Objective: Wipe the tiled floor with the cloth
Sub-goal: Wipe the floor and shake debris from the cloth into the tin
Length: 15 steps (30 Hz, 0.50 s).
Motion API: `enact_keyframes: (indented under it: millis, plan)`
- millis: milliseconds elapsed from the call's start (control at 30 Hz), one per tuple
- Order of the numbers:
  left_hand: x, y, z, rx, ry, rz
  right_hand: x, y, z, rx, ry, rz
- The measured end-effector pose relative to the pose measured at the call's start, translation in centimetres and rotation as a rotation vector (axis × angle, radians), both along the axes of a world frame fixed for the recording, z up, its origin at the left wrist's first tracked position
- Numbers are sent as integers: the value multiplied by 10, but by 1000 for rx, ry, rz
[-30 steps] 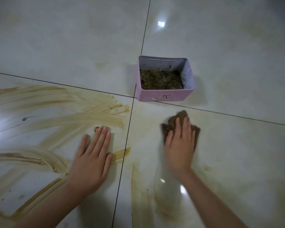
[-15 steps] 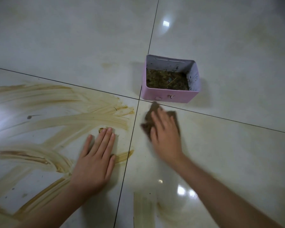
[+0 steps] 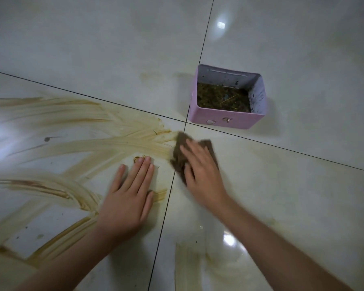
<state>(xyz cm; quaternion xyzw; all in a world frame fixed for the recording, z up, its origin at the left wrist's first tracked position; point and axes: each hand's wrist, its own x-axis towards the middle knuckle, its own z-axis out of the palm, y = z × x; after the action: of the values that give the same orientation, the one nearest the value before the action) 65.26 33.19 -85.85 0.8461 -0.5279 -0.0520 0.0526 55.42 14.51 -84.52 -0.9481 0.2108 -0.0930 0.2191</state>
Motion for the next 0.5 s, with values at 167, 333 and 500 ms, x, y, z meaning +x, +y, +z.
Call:
enact_keyframes:
  millis: [167, 333, 500]
  plan:
    - [0, 1, 5, -12, 1, 6, -104, 53, -1, -23, 144, 572]
    - [-1, 0, 4, -28, 19, 10, -118, -72, 12, -47, 212, -118]
    - [-1, 0, 0, -19, -1, 5, -74, -32, 6, -36, 110, -613]
